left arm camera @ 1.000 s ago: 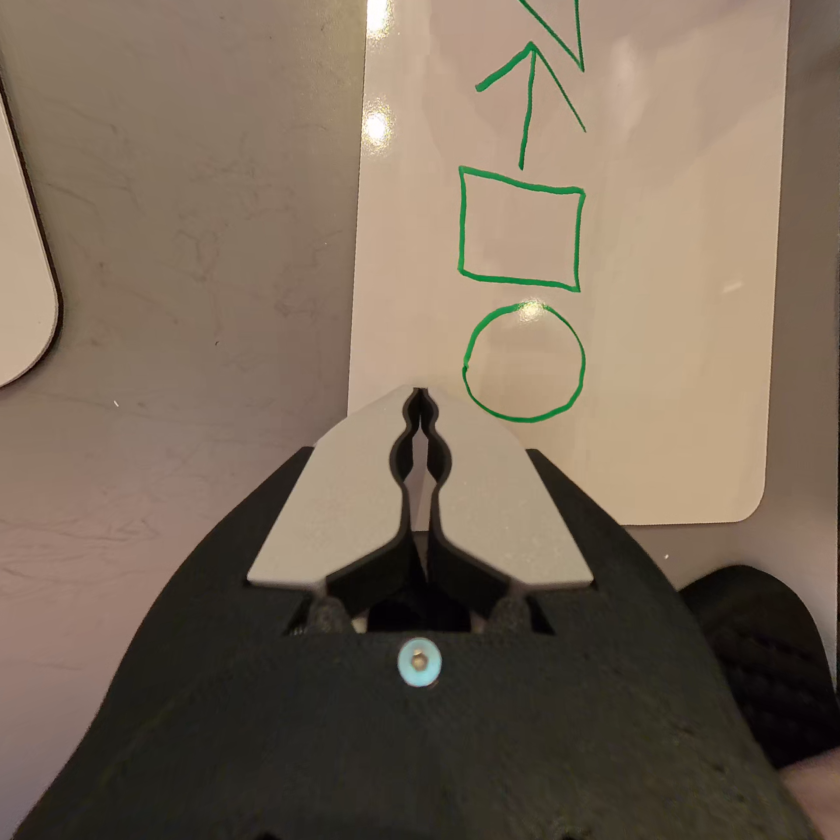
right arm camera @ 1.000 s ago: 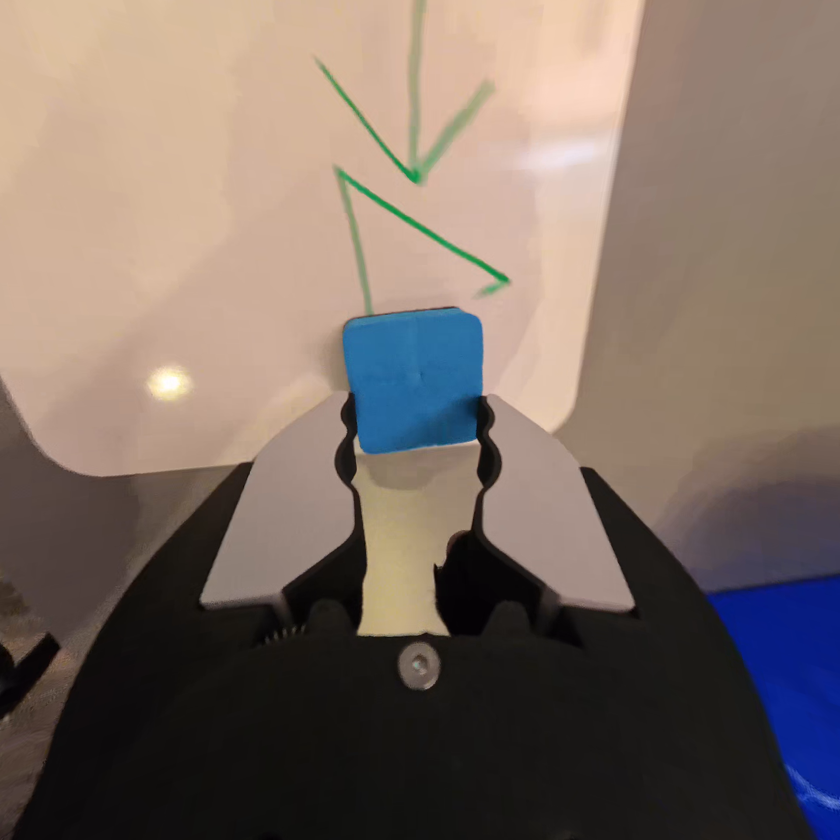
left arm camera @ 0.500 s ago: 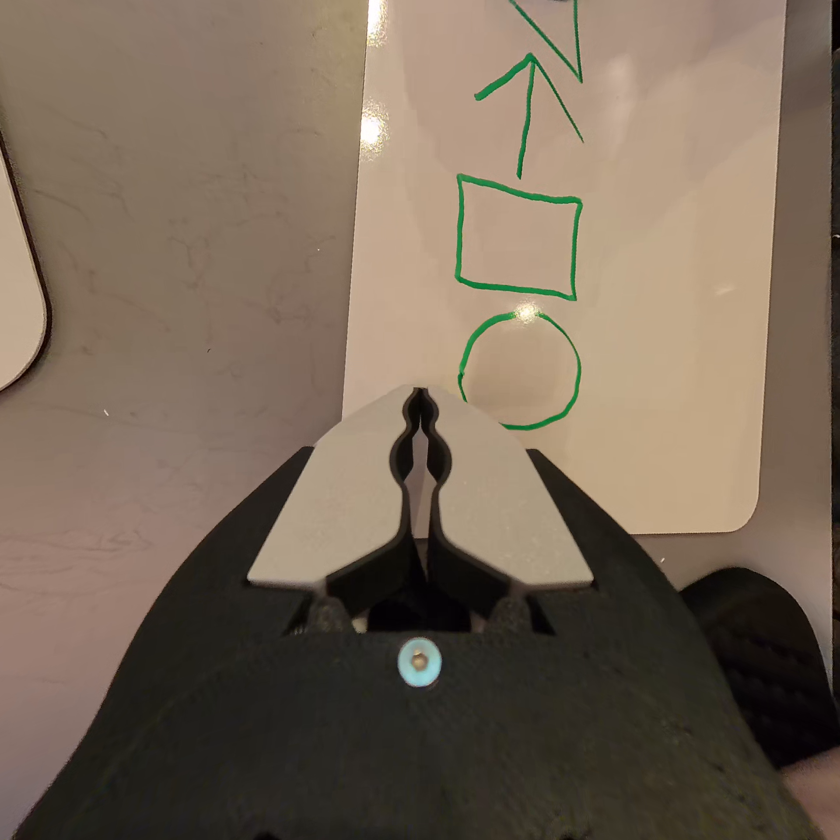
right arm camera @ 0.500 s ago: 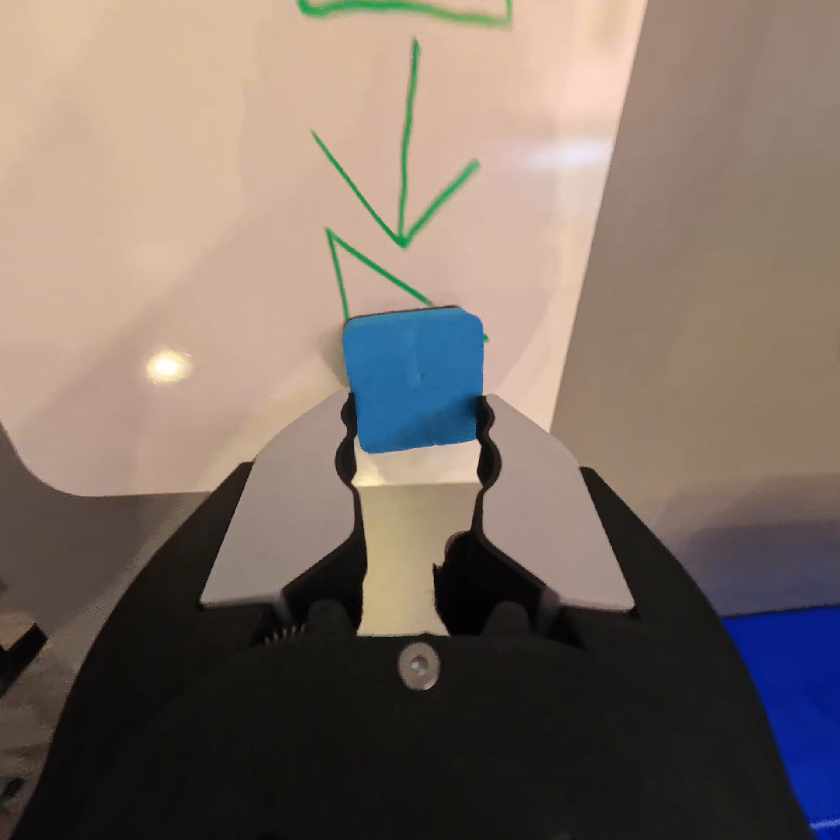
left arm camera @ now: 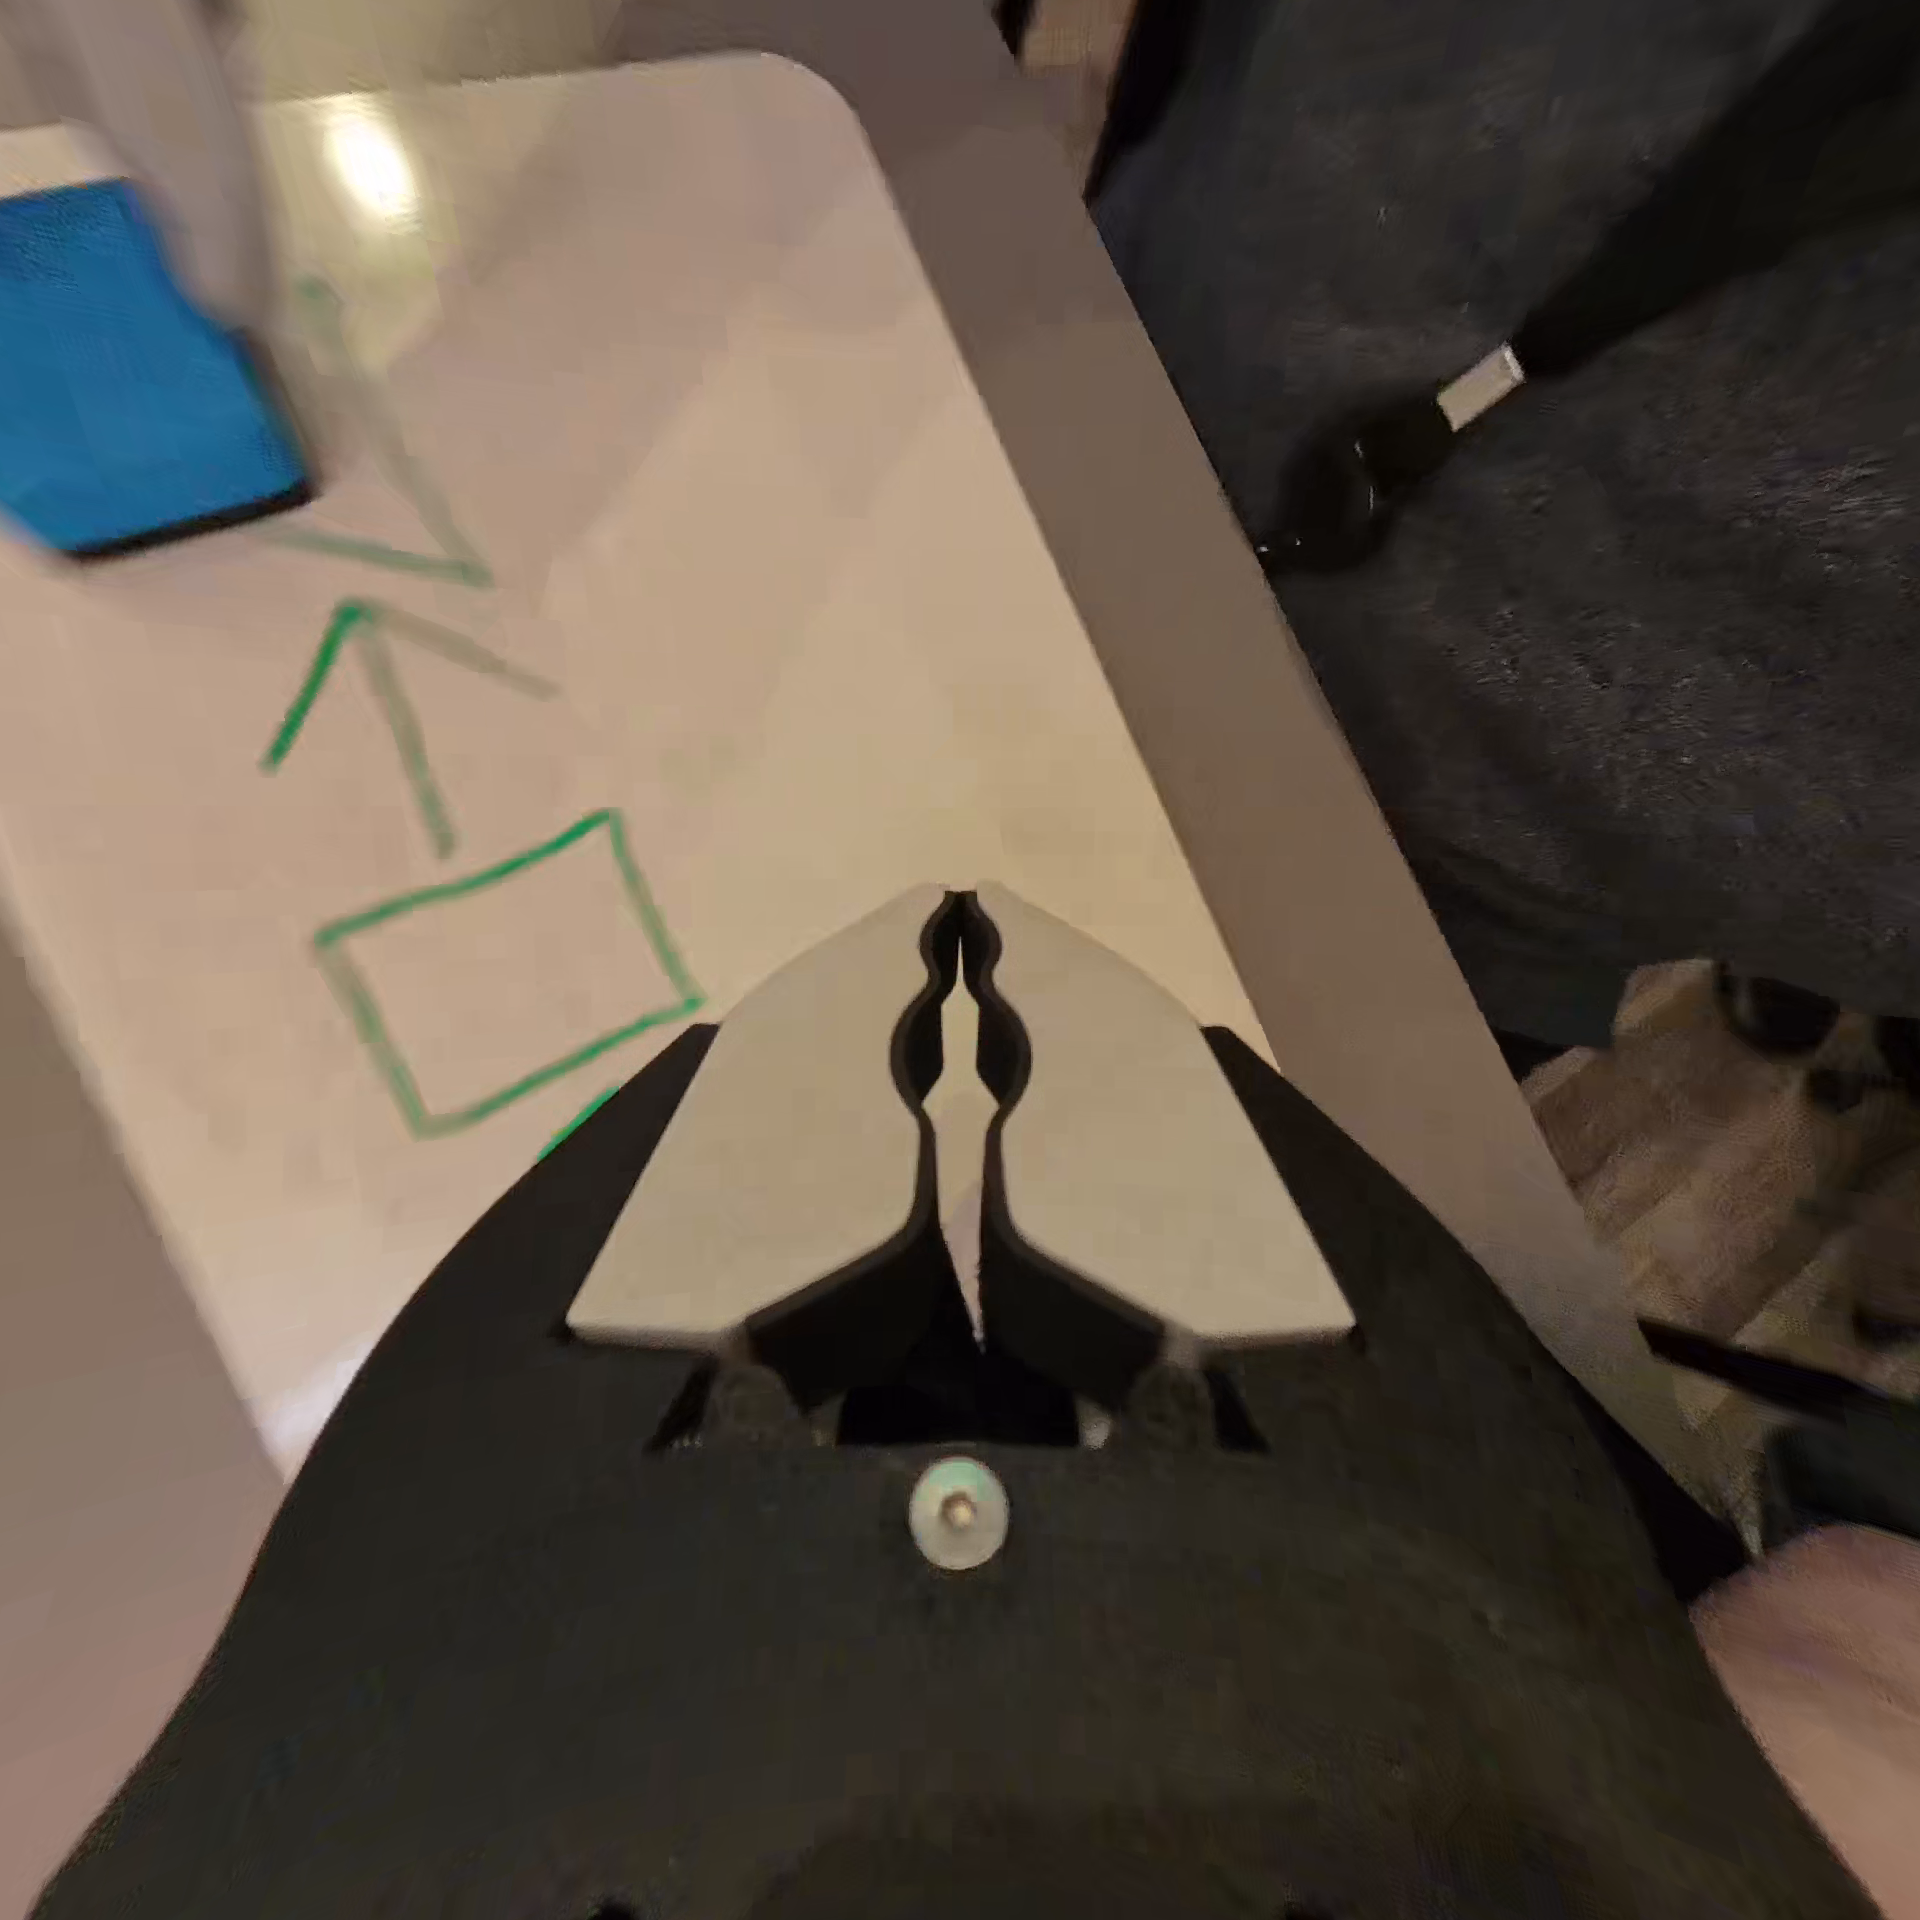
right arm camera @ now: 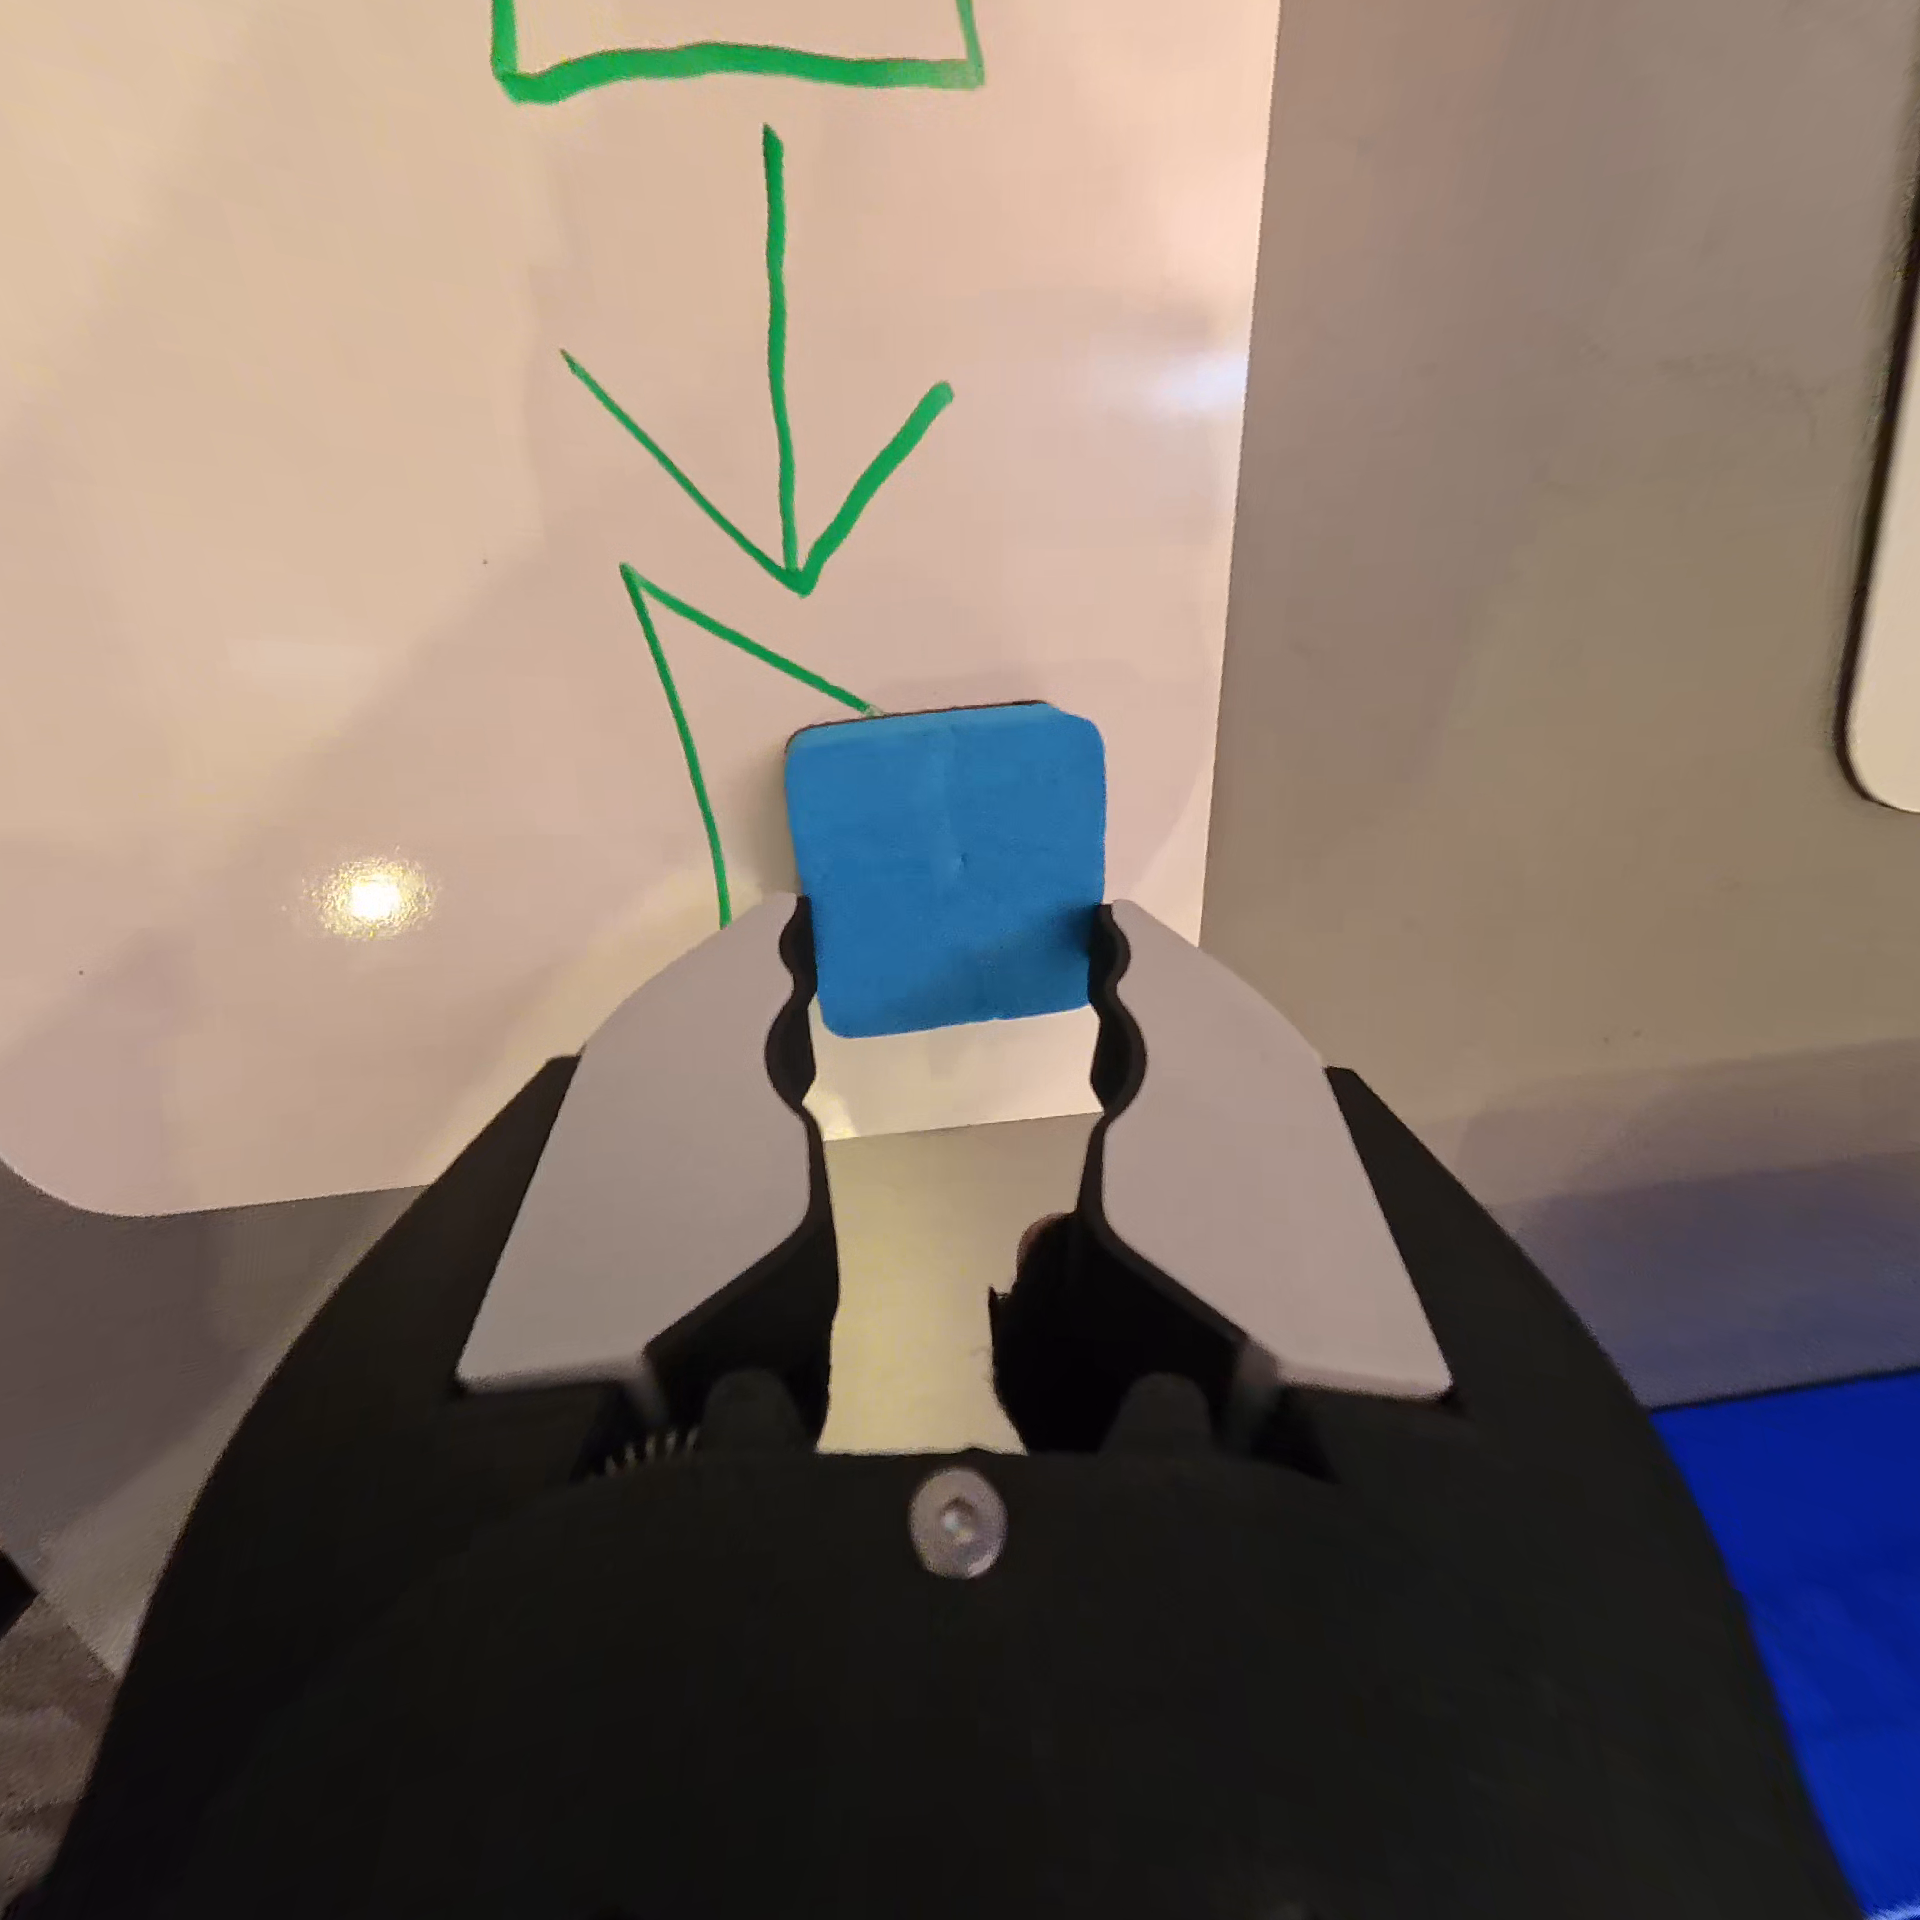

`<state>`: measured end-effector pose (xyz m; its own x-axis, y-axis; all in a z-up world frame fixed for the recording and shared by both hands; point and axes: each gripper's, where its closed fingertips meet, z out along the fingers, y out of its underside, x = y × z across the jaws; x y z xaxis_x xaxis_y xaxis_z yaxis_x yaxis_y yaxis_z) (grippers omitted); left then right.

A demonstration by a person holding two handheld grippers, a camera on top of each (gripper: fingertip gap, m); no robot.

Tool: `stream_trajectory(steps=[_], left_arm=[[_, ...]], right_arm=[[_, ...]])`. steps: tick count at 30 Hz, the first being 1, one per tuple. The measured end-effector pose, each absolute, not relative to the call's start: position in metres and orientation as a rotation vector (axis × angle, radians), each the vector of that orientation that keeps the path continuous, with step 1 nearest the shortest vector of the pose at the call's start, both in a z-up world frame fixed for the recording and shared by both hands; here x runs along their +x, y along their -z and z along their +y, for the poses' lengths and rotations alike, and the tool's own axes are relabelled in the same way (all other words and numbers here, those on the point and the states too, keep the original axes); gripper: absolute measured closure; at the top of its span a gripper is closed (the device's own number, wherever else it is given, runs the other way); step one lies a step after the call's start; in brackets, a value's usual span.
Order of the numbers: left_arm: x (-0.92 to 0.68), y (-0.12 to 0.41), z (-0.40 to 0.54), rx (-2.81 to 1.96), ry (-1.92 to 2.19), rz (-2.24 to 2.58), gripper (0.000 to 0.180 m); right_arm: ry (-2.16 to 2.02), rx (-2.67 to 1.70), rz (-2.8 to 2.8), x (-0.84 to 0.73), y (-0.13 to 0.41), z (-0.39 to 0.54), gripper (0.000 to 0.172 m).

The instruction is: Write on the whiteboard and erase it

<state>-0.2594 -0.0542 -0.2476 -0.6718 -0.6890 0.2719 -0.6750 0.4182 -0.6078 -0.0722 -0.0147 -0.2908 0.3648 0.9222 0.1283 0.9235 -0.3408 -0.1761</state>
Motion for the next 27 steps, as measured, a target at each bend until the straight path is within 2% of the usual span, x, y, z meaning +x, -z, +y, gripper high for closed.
stream_trajectory(steps=[5,13,16,20,23,27], left_arm=[[-0.245,0.293,-0.106,-1.141,0.806,2.811,0.179],[-0.225,0.295,-0.112,-1.242,0.861,2.636,0.18],[-0.221,0.294,-0.116,-1.267,0.85,2.602,0.18],[-0.219,0.294,-0.118,-1.303,0.798,2.543,0.18],[-0.217,0.294,-0.119,-1.313,0.767,2.53,0.18],[-0.215,0.293,-0.12,-1.352,0.805,2.488,0.179]], right_arm=[[0.007,-2.406,-1.654,-0.069,0.291,-0.008,0.12],[0.029,-2.418,-1.739,-0.065,0.291,-0.037,0.12],[0.018,-2.425,-1.578,-0.079,0.291,-0.012,0.12],[0.001,-2.392,-1.754,-0.08,0.291,-0.04,0.12],[0.042,-2.461,-1.578,-0.074,0.292,-0.016,0.12],[0.014,-2.403,-1.722,-0.083,0.292,-0.035,0.12]])
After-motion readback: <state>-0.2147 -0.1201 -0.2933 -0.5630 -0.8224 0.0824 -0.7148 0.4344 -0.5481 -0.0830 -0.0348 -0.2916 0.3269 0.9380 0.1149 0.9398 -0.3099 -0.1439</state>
